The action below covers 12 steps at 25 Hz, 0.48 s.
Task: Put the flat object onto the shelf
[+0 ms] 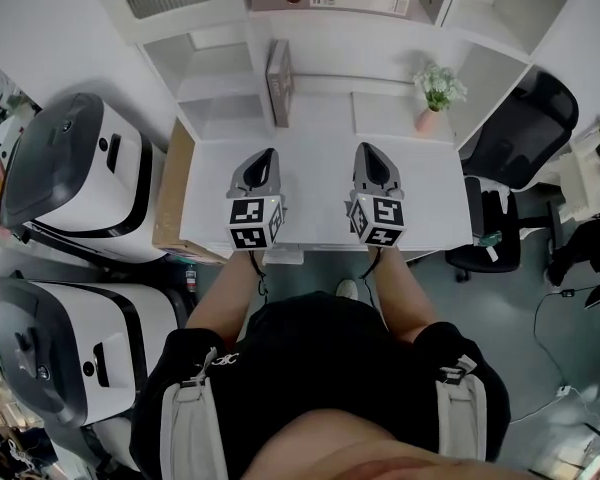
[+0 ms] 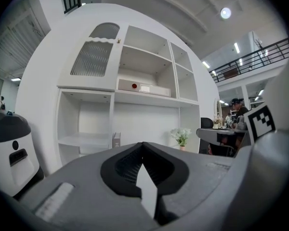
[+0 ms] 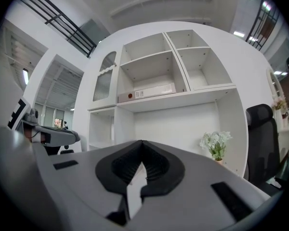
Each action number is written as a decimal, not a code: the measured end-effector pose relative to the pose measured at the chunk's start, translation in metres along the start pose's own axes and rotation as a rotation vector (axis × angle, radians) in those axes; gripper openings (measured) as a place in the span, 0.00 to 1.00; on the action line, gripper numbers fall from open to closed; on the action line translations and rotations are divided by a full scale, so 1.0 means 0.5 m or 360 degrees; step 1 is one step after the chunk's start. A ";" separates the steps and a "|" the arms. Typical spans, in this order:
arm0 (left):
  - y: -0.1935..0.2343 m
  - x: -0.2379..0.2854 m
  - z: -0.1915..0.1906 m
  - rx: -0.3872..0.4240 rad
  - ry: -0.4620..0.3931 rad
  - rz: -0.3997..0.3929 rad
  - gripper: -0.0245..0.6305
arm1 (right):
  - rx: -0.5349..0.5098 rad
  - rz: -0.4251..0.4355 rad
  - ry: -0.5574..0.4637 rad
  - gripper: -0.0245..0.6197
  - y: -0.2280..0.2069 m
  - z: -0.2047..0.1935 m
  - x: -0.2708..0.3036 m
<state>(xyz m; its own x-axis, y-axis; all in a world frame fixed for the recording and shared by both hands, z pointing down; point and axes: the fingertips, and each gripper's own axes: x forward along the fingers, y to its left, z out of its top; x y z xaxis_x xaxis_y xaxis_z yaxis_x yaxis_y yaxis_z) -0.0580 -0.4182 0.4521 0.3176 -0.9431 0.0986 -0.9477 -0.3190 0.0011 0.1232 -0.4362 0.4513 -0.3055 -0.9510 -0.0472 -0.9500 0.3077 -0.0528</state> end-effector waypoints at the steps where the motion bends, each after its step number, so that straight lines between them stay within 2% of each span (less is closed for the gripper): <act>1: -0.004 -0.001 0.003 0.0007 -0.0004 -0.0008 0.06 | -0.0003 -0.0005 -0.0006 0.04 -0.002 0.003 -0.003; 12: -0.032 -0.008 0.009 0.0017 -0.0003 -0.0034 0.06 | -0.0037 -0.0037 -0.0010 0.04 -0.013 0.012 -0.025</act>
<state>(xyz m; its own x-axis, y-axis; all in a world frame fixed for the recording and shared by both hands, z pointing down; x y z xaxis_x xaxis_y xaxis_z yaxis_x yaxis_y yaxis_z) -0.0439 -0.4099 0.4474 0.3378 -0.9362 0.0968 -0.9404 -0.3400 -0.0071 0.1335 -0.4262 0.4465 -0.2829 -0.9577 -0.0525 -0.9581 0.2847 -0.0310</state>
